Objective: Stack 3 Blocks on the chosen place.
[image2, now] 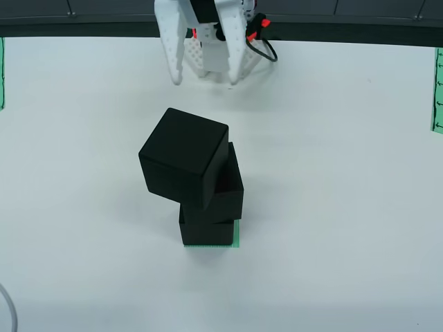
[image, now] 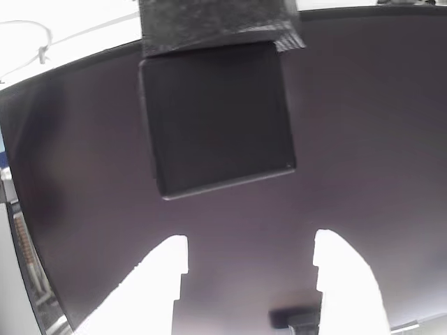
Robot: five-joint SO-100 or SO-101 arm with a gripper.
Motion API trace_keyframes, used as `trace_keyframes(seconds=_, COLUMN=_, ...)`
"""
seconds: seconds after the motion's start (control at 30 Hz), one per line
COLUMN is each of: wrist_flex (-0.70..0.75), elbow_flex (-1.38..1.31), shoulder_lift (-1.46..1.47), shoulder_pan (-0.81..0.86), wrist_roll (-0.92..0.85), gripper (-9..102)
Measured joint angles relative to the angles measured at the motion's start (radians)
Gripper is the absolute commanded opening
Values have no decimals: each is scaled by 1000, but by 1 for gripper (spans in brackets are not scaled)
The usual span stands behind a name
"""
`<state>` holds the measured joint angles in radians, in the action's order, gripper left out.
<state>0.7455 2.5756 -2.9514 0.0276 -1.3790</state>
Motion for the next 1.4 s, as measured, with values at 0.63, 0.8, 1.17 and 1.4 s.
trace_keyframes(seconds=0.63, wrist_flex=3, elbow_flex=-29, shoulder_lift=-98, shoulder_pan=-61, wrist_roll=541, gripper=0)
trace_keyframes(seconds=0.8, wrist_flex=-92, elbow_flex=95, shoulder_lift=-118, shoulder_pan=-67, wrist_roll=888, gripper=0)
trace_keyframes(seconds=1.17, wrist_flex=-123, elbow_flex=403, shoulder_lift=-272, shoulder_pan=-3, wrist_roll=1241, gripper=0)
trace_keyframes(seconds=1.4, wrist_flex=-123, elbow_flex=515, shoulder_lift=-365, shoulder_pan=6, wrist_roll=1318, gripper=0)
